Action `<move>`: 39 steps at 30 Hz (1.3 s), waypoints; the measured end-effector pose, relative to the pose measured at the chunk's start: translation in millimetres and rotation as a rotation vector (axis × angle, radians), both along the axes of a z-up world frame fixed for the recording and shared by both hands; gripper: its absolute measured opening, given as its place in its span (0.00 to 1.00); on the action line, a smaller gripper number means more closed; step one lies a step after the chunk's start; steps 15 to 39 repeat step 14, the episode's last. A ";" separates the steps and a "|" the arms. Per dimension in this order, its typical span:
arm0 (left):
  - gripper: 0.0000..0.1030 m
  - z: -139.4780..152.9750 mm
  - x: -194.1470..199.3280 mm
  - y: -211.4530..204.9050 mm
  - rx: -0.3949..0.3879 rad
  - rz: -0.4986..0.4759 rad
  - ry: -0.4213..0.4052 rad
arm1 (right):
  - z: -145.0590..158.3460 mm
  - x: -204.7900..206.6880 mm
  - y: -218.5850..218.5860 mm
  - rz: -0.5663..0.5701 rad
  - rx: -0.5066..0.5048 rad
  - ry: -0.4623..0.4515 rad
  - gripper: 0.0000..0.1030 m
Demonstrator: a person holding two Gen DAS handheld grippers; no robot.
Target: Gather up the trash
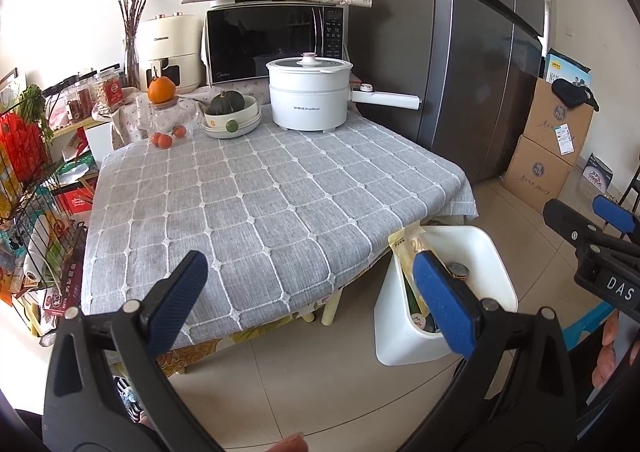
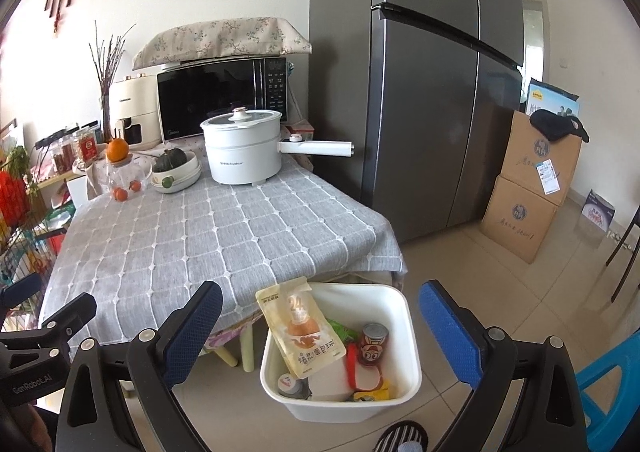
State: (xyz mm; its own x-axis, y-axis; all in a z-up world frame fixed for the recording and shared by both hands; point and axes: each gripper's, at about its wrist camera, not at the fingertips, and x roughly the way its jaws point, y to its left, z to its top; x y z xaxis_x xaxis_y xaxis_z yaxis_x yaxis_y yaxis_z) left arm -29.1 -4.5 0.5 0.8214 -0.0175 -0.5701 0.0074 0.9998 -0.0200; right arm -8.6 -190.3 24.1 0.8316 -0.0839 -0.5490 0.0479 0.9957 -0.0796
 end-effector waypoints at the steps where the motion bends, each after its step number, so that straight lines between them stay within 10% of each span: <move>1: 0.99 0.0 0.0 -0.1 0.001 0.000 0.000 | 0.0 0.1 -0.2 -0.001 0.000 0.000 0.97; 39: 0.99 -2.8 1.2 -0.2 -0.001 -0.007 0.024 | 0.1 -0.7 0.4 -0.001 -0.001 0.003 0.98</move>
